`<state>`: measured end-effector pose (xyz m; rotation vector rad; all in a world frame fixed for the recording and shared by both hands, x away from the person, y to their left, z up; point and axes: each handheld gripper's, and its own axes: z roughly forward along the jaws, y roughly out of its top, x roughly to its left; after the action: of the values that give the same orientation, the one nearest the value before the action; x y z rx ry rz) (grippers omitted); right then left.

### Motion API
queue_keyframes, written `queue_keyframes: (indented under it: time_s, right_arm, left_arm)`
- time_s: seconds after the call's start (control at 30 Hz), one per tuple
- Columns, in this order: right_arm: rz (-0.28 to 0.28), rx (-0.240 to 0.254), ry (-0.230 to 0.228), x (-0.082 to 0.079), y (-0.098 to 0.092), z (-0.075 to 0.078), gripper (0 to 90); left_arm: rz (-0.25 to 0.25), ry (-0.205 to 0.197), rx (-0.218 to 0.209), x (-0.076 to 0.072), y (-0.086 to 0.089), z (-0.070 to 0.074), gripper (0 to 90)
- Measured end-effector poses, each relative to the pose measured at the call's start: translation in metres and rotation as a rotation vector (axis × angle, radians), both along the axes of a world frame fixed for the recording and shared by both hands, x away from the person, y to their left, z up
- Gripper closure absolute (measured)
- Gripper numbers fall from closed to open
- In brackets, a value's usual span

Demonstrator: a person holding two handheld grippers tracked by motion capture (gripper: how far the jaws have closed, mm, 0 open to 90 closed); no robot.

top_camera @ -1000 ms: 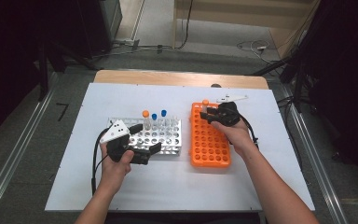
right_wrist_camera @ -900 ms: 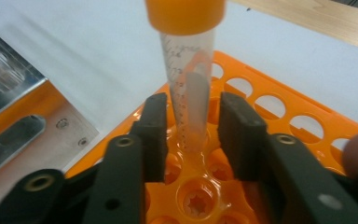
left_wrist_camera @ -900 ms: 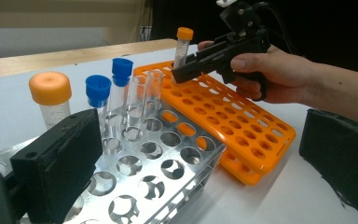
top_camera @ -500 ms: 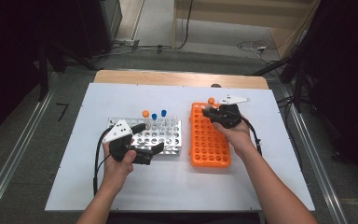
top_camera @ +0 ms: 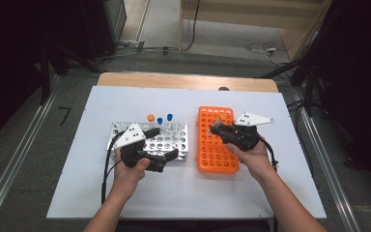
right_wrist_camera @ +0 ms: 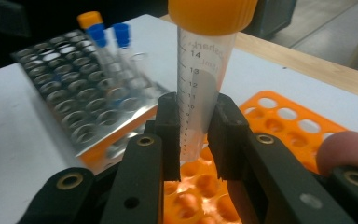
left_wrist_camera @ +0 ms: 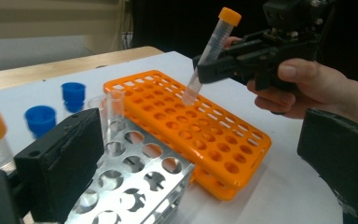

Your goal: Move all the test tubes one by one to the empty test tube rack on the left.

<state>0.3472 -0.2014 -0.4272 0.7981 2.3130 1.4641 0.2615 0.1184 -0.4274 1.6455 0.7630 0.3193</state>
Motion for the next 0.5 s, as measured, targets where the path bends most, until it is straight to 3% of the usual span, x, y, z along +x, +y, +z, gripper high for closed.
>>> queue_keyframes:
  time_s: [0.27,0.5]
  right_arm:
    - [0.083,0.021,0.017,-0.036,0.008,-0.004,72.5]
    - [0.149,-0.006,0.027,-0.057,0.025,-0.009,72.5]
  left_arm:
    - [-0.019,-0.004,0.001,-0.002,-0.018,0.004,11.8]
    - [-0.123,0.004,0.011,-0.001,-0.038,0.003,33.1]
